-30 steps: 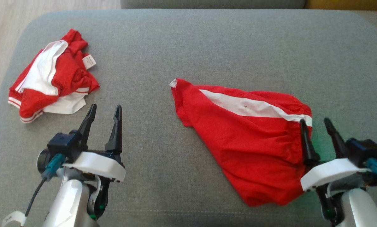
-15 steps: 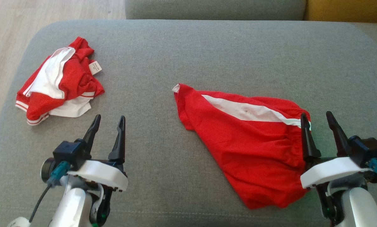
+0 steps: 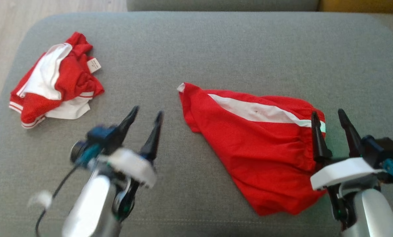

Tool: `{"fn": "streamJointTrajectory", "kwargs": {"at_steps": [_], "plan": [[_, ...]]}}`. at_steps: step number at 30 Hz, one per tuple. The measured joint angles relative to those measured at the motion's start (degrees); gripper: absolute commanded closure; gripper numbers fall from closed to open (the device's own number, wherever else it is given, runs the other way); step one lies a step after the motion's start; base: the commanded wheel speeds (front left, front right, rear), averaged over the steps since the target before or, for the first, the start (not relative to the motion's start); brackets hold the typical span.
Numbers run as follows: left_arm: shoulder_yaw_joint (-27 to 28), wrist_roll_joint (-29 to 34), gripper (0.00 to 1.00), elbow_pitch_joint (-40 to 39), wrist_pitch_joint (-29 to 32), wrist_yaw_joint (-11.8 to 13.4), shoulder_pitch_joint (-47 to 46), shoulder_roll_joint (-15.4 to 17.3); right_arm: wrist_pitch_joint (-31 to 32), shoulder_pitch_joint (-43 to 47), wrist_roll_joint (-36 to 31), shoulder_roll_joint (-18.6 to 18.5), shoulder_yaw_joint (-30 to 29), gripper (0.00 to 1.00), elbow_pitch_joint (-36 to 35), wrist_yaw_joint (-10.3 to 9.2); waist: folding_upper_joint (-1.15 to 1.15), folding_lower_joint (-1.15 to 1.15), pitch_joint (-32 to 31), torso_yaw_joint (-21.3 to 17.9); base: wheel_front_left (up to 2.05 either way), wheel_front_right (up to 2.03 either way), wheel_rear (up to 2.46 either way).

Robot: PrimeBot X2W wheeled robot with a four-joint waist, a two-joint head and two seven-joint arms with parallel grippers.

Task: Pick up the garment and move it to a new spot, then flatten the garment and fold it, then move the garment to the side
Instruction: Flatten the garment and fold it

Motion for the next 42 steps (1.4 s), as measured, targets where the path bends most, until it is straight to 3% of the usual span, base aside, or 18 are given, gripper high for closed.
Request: {"fn": "streamJointTrajectory", "kwargs": {"at_steps": [9, 15, 18, 25, 31, 38, 42], "plan": [[-3.94, -4.77, 0.00, 12.36, 7.40, -1.71, -11.78, -1.77, -0.01, -3.29, -0.63, 0.01, 2.24, 0.00, 0.13, 0.00, 0.00, 0.00, 3.70, -2.77, 0.00, 0.00, 0.00], [-4.63, -7.35, 0.00, 21.90, 8.38, -2.13, -16.15, -2.20, -0.81, -4.47, -0.62, 0.01, 3.18, 0.00, 0.85, 0.00, 0.00, 0.00, 5.71, -5.18, 0.00, 0.00, 0.00], [-5.49, -8.70, 1.00, 25.02, 8.37, -2.15, -17.78, -2.29, -1.05, -4.87, -0.63, 0.01, 3.14, 0.00, 1.13, 0.00, 0.00, 0.00, 6.35, -5.81, 0.00, 0.00, 0.00], [-9.35, -12.14, 1.00, 25.95, 4.58, -2.20, -18.67, -2.03, -1.37, -5.19, -0.70, 0.01, 2.54, 0.00, 1.38, 0.00, 0.00, 0.00, 6.30, -5.81, 0.00, 0.00, 0.00], [-11.52, -13.50, 1.00, 19.54, 0.98, -2.20, -15.40, 0.29, -1.46, -5.09, -0.70, 0.01, 1.68, 0.00, 1.37, 0.00, 0.00, 0.00, 5.25, -4.95, 0.00, 0.00, 0.00], [-13.04, -13.67, 1.00, 11.14, 1.83, -2.02, -6.10, 4.39, -1.10, -4.92, -0.69, 0.02, 0.87, 0.00, 0.92, 0.00, 0.00, 0.00, 4.51, -2.97, 0.00, 0.00, 0.00], [-12.96, -14.75, 1.00, 7.54, 3.64, -0.68, -2.70, 5.81, -0.86, -4.86, -0.69, 0.02, 0.88, 0.00, 0.71, 0.00, 0.00, 0.00, 4.13, -2.30, 0.00, 0.00, 0.00]]}}
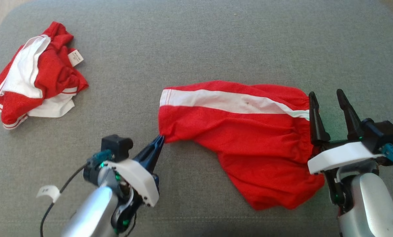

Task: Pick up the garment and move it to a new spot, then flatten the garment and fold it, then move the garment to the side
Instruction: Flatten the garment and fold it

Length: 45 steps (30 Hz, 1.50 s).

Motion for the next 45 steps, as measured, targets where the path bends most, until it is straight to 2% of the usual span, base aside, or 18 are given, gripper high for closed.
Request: {"fn": "streamJointTrajectory", "kwargs": {"at_steps": [8, 9, 10, 12, 16, 20, 21, 27, 32, 38, 45], "plan": [[0.12, -2.52, 1.00, -3.80, 1.94, 2.87, 7.39, 0.86, 0.43, 1.60, 0.02, 0.01, 0.29, 0.00, 0.45, 0.00, 0.00, 0.00, -1.24, 0.07, 0.00, 0.00, 0.00], [0.11, -2.59, 0.43, -3.99, 2.07, 3.22, 7.97, 0.85, 0.43, 1.86, 0.03, 0.01, 0.30, 0.00, 0.54, 0.00, 0.00, 0.00, -1.44, 0.10, 0.00, 0.00, 0.00], [0.15, -2.60, 0.00, -4.26, 2.00, 3.67, 8.39, 0.85, 0.44, 2.11, 0.11, 0.01, 0.34, 0.00, 0.57, 0.00, 0.00, 0.00, -1.64, 0.13, 0.00, 0.00, 0.00], [0.31, -2.78, 0.00, -4.61, 1.67, 3.99, 8.68, 0.83, 0.46, 2.26, 0.16, 0.01, 0.43, 0.00, 0.65, 0.00, 0.00, 0.00, -1.87, 0.16, 0.00, 0.00, 0.00], [2.35, -2.72, 0.00, -6.95, -3.21, 7.15, 9.28, 0.30, 1.00, 2.27, 0.16, 0.01, 0.51, 0.00, 0.68, 0.00, 0.00, 0.00, -3.27, 0.39, 0.00, 0.00, 0.00], [4.45, -1.46, 0.00, -9.05, -7.78, 8.93, 9.26, -0.07, 1.19, 2.59, 0.08, 0.01, 0.48, 0.00, 0.37, 0.00, 0.00, 0.00, -4.36, 0.75, 0.00, 0.00, 0.00], [4.45, -1.46, 0.00, -9.05, -7.78, 8.93, 9.26, -0.07, 1.19, 2.59, 0.08, 0.01, 0.48, 0.00, 0.37, 0.00, 0.00, 0.00, -4.36, 0.75, 0.00, 0.00, 0.00], [8.70, 1.58, 0.00, -10.79, -9.95, 12.73, 9.34, 0.35, 1.51, 5.08, -0.12, 0.04, 0.46, 0.00, -0.30, 0.00, 0.00, 0.00, -5.99, 1.25, 0.00, 0.00, 0.00], [11.54, 5.03, 0.00, -11.15, -10.14, 15.26, 9.82, 2.54, 1.72, 5.78, -0.58, 0.08, 0.42, 0.00, -0.65, 0.00, 0.00, 0.00, -6.58, 1.43, 0.00, 0.00, 0.00], [12.84, 7.99, 0.00, -12.60, -10.20, 15.79, 11.05, 4.10, 2.02, 5.93, -1.01, 0.16, 0.38, 0.00, -1.02, 0.00, 0.00, 0.00, -6.48, 1.51, 0.00, 0.00, 0.00], [13.06, 8.33, 0.00, -13.03, -10.20, 15.55, 11.42, 4.27, 2.03, 5.97, -1.00, 0.18, 0.16, 0.00, -1.31, 0.00, 0.00, 0.00, -6.23, 1.40, 0.00, 0.00, 0.00]]}}
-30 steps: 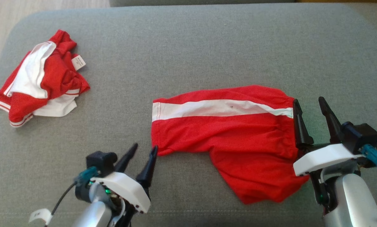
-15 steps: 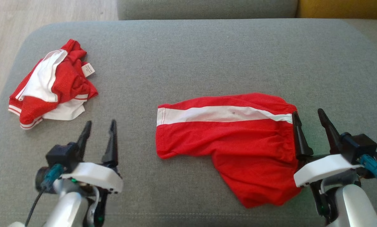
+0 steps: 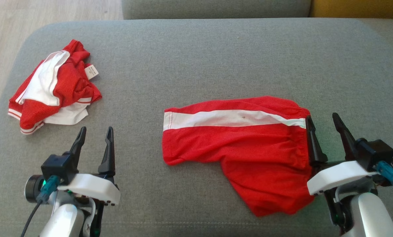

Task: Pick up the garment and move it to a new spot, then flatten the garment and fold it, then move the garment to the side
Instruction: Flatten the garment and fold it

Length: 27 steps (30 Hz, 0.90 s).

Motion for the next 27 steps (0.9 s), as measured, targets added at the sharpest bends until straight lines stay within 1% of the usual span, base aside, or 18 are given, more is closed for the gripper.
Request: {"fn": "streamJointTrajectory", "kwargs": {"at_steps": [3, 6, 8, 14, 16, 21, 24, 27], "plan": [[-0.01, 0.00, 0.00, -0.08, 0.00, -0.62, 0.01, -0.01, -0.01, 0.00, 0.00, 0.00, -0.12, 0.00, -0.04, 0.00, 0.00, 0.00, 0.15, 0.07, 0.00, 0.00, 0.00], [-0.82, 0.01, 0.00, -0.15, 0.02, -2.22, -1.00, -0.01, 0.00, -0.05, 0.00, 0.00, -0.27, 0.00, -0.42, 0.00, 0.00, 0.00, 1.07, 0.13, 0.00, 0.00, 0.00], [-2.13, 0.01, 0.00, 0.13, 0.42, -3.47, -3.39, -0.11, 0.01, -0.16, 0.00, 0.01, -0.36, 0.00, -0.74, 0.00, 0.00, 0.00, 1.79, 0.11, 0.00, 0.00, 0.00], [-6.01, 0.38, 0.00, 4.45, 6.31, -7.77, -13.90, -1.93, 0.01, -0.85, 0.00, 0.02, 0.09, 0.00, -1.25, 0.00, 0.00, 0.00, 4.22, -0.71, 0.00, 0.00, 0.00], [-7.23, -0.21, 0.00, 7.31, 8.57, -9.29, -16.58, -2.96, 0.00, -1.53, 0.01, 0.02, 0.33, 0.00, -1.26, 0.00, 0.00, 0.00, 5.07, -1.28, 0.00, 0.00, 0.00], [-9.16, -2.24, 0.00, 17.39, 13.94, -12.54, -20.93, -5.13, -0.11, -3.28, 0.54, 0.02, 1.36, 0.00, -1.01, 0.00, 0.00, 0.00, 7.03, -3.20, 0.00, 0.00, 0.00], [-9.31, -3.75, 0.00, 23.19, 15.96, -13.55, -22.48, -5.99, -0.21, -3.88, 0.68, 0.01, 1.90, 0.00, -0.54, 0.00, 0.00, 0.00, 7.89, -4.42, 0.00, 0.00, 0.00], [-9.34, -4.58, 0.00, 27.32, 16.91, -14.05, -23.74, -6.65, -0.62, -3.94, 0.68, 0.02, 1.92, 0.00, -0.21, 0.00, 0.00, 0.00, 8.49, -5.29, 0.00, 0.00, 0.00]]}}
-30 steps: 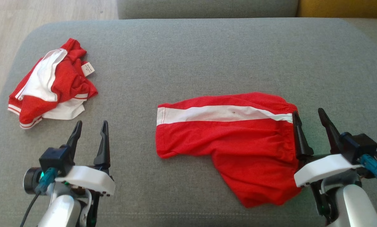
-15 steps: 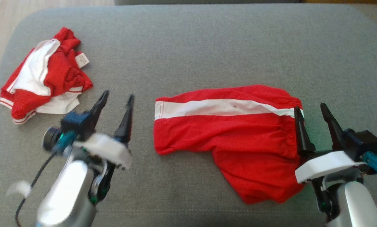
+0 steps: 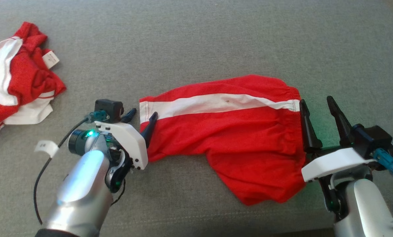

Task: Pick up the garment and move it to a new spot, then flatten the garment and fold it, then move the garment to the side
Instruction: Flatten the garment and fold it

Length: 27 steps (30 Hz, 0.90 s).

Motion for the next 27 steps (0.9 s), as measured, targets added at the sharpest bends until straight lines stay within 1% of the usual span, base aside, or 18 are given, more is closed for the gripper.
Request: {"fn": "streamJointTrajectory", "kwargs": {"at_steps": [3, 5, 6, 11, 13, 16, 20, 22, 23, 24, 25, 27], "plan": [[0.04, -0.69, 0.00, 2.47, -0.04, -0.59, -1.55, -0.36, 0.00, 0.01, 0.00, 0.00, -0.32, 0.00, 0.23, 0.00, 0.00, 0.00, 0.37, -0.42, 0.00, 0.00, 0.00], [0.02, -1.03, 0.75, 3.63, -0.27, -0.99, -2.64, -0.56, 0.00, 0.00, 0.00, 0.00, -0.69, 0.00, 0.31, 0.00, 0.00, 0.00, 0.49, -0.45, 0.00, 0.00, 0.00], [-0.01, -1.04, 1.00, 4.24, -0.30, -1.01, -3.08, -0.74, 0.01, 0.00, 0.00, 0.00, -1.12, 0.00, 0.38, 0.00, 0.00, 0.00, 0.54, -0.38, 0.00, 0.00, 0.00], [-0.57, -1.04, 1.00, 5.97, -1.69, -1.98, -3.80, -1.34, 2.04, -0.03, -0.16, 0.00, -2.19, 0.00, 1.71, 0.00, 0.00, 0.00, 0.81, 0.27, 0.00, 0.00, 0.00], [-1.10, -1.04, 1.00, 6.48, -2.04, -2.01, -4.41, -1.38, 3.27, -0.18, -0.14, -0.02, -2.19, 0.00, 2.41, 0.00, 0.00, 0.00, 0.95, 0.63, 0.00, 0.00, 0.00], [-1.78, -1.04, 1.00, 7.20, -2.52, -2.24, -5.06, -1.76, 5.81, -1.47, 0.67, -0.41, -1.26, 0.00, 3.86, 0.00, 0.00, 0.00, 1.13, 1.24, 0.00, 0.00, 0.00], [-2.22, -1.05, 1.00, 8.14, -3.56, -2.52, -5.70, -2.12, 9.35, -3.81, 2.05, -1.87, 0.48, 0.00, 5.00, 0.00, 0.00, 0.00, 1.32, 1.98, 0.00, 0.00, 0.00], [-2.34, -1.05, 1.00, 8.28, -3.82, -2.53, -5.70, -2.19, 10.27, -4.10, 2.66, -2.05, 0.68, 0.00, 5.21, 0.00, 0.00, 0.00, 1.36, 2.14, 0.00, 0.00, 0.00], [-2.47, -1.05, 1.00, 8.39, -4.30, -2.54, -5.70, -2.24, 11.29, -4.25, 3.30, -2.24, 0.92, 0.24, 5.55, 0.00, 0.00, 0.00, 1.37, 2.30, 0.00, 0.00, 0.00], [-2.63, -1.05, 1.00, 8.50, -4.74, -2.64, -5.70, -2.29, 12.26, -4.37, 3.86, -2.47, 1.22, 0.65, 5.86, 0.00, 0.00, 0.00, 1.39, 2.43, 0.00, 0.00, 0.00], [-2.97, -1.16, 1.00, 8.82, -5.37, -2.77, -5.72, -2.32, 13.71, -4.40, 5.15, -2.89, 1.62, 1.00, 5.91, 0.00, 0.00, 0.00, 1.43, 2.68, 0.00, 0.00, 0.00], [-3.19, -1.41, 1.00, 8.96, -5.79, -2.77, -5.76, -2.35, 14.49, -4.40, 5.81, -3.08, 1.81, 1.00, 5.92, 0.00, 0.00, 0.00, 1.44, 2.76, 0.00, 0.00, 0.00]]}}
